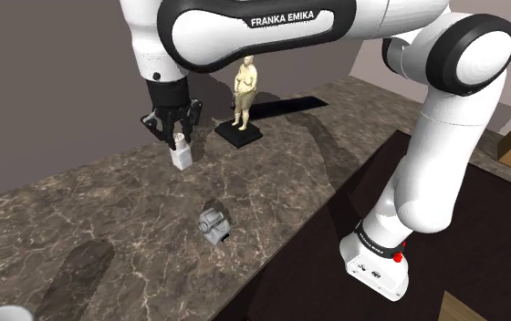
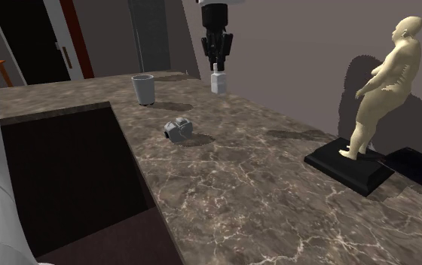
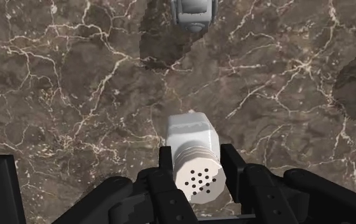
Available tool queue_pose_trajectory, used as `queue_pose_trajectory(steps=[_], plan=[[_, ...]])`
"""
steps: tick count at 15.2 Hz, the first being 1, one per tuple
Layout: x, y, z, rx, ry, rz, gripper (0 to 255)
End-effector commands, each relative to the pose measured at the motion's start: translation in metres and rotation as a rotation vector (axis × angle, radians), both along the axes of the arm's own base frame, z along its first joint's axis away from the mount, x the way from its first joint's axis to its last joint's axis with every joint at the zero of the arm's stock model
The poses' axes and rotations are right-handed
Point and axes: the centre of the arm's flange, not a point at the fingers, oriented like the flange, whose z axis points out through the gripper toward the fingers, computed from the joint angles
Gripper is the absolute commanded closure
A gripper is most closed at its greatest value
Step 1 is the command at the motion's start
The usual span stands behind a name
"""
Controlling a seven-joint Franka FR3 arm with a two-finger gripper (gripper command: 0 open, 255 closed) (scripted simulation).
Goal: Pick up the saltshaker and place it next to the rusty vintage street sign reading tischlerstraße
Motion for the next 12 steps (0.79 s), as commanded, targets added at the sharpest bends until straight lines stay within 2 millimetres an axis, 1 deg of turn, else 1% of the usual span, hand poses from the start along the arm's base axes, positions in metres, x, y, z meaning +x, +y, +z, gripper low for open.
queue_pose_trajectory(steps=[1,5,6,12], plan=[[0.0,-0.001,0.01,0.0,0.0,0.0,255],[0.0,-0.001,0.031,0.0,0.0,0.0,255],[0.0,-0.001,0.033,0.0,0.0,0.0,255],[-0.005,-0.08,0.033,0.0,0.0,0.0,255]])
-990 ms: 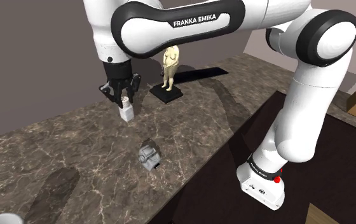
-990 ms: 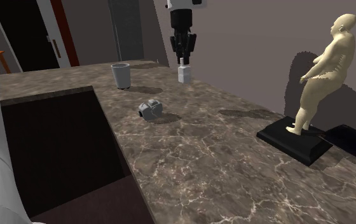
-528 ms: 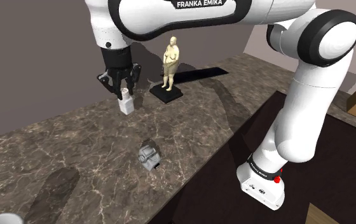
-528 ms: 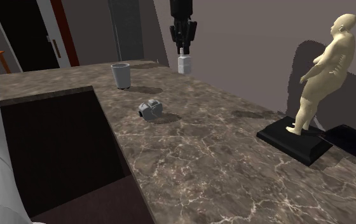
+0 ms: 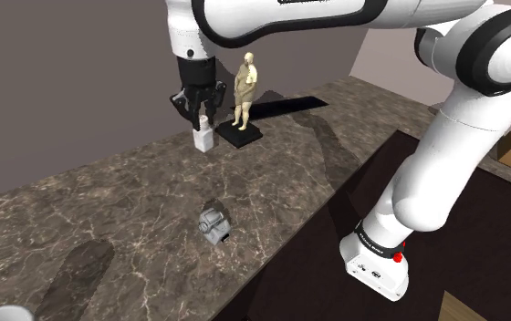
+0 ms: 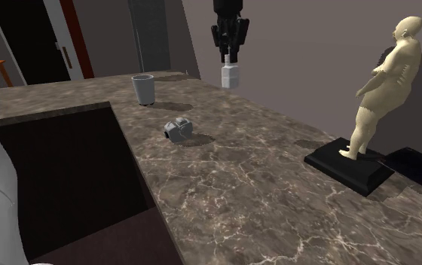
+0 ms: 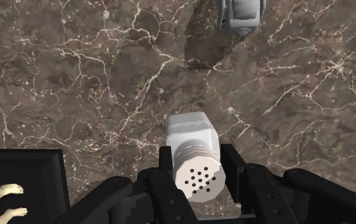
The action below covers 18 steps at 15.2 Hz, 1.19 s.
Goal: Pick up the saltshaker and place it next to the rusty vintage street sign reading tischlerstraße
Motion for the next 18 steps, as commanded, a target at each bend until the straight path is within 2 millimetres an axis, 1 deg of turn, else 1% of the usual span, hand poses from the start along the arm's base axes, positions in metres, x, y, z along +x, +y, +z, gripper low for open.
queue_pose_trajectory(steps=[1,18], plan=[[-0.003,-0.027,0.0,0.001,0.0,0.001,255],[-0.018,-0.25,0.0,0.001,0.0,0.001,255]])
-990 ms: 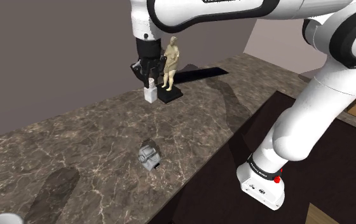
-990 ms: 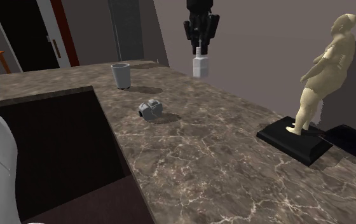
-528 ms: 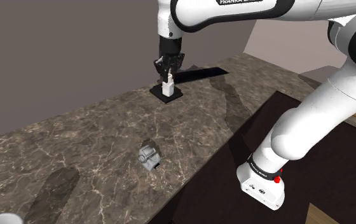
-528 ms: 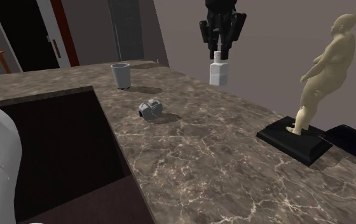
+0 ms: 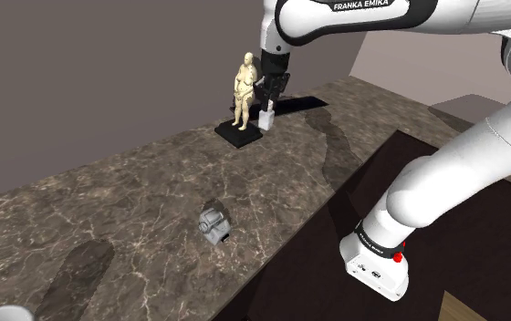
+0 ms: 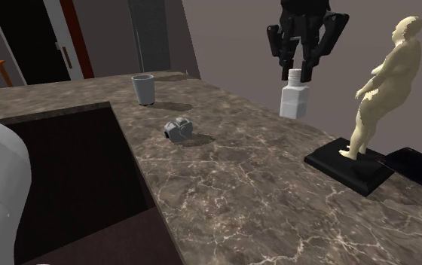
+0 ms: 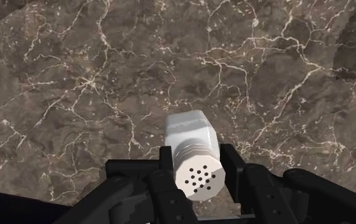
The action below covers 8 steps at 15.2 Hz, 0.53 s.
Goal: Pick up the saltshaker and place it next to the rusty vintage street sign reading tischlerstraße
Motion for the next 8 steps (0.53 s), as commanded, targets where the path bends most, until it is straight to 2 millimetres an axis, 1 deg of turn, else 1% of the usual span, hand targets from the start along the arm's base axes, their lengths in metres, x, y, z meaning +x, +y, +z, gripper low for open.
queue_pose_trajectory(steps=[1,8], plan=[[-0.002,-0.028,0.001,0.0,0.0,0.001,255],[-0.008,-0.12,0.001,0.0,0.0,0.001,255]])
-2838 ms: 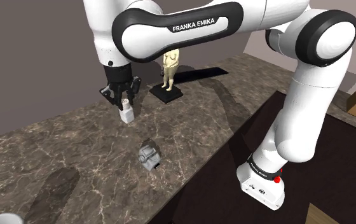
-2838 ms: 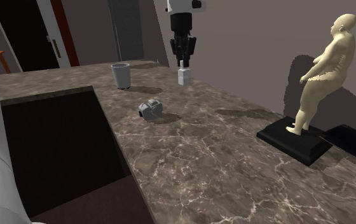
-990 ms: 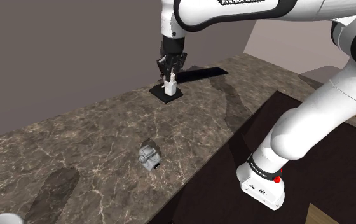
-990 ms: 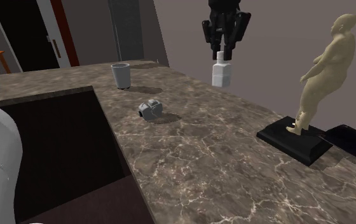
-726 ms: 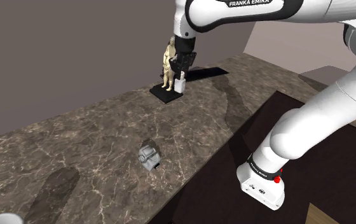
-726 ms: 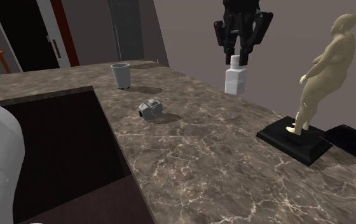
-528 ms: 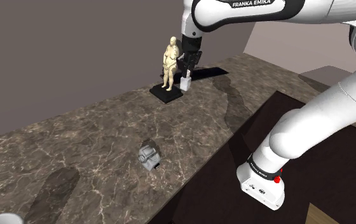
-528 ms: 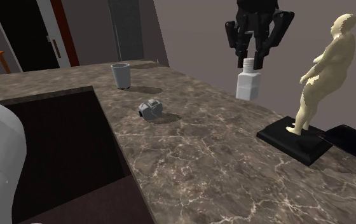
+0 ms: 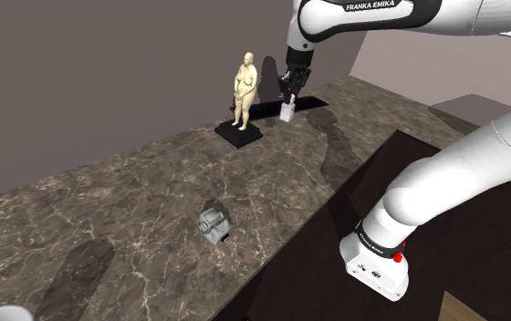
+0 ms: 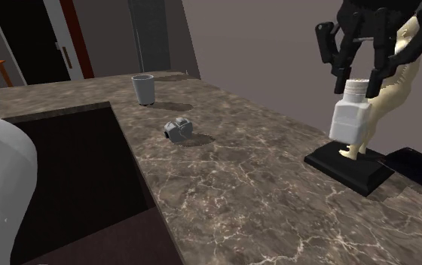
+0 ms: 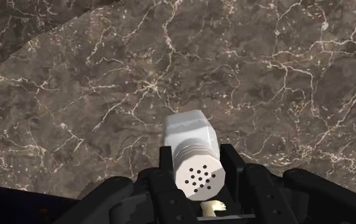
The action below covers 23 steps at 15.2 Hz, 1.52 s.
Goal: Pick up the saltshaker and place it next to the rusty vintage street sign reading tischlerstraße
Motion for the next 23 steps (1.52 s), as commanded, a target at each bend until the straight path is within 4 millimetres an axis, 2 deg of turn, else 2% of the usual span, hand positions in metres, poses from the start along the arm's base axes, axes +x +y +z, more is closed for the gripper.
queue_pose_trajectory(steps=[1,20,23], plan=[[-0.002,-0.027,-0.001,0.0,0.0,0.002,255],[-0.018,-0.277,0.0,0.0,0.0,0.002,255],[-0.018,-0.277,-0.016,0.0,0.0,0.002,255]])
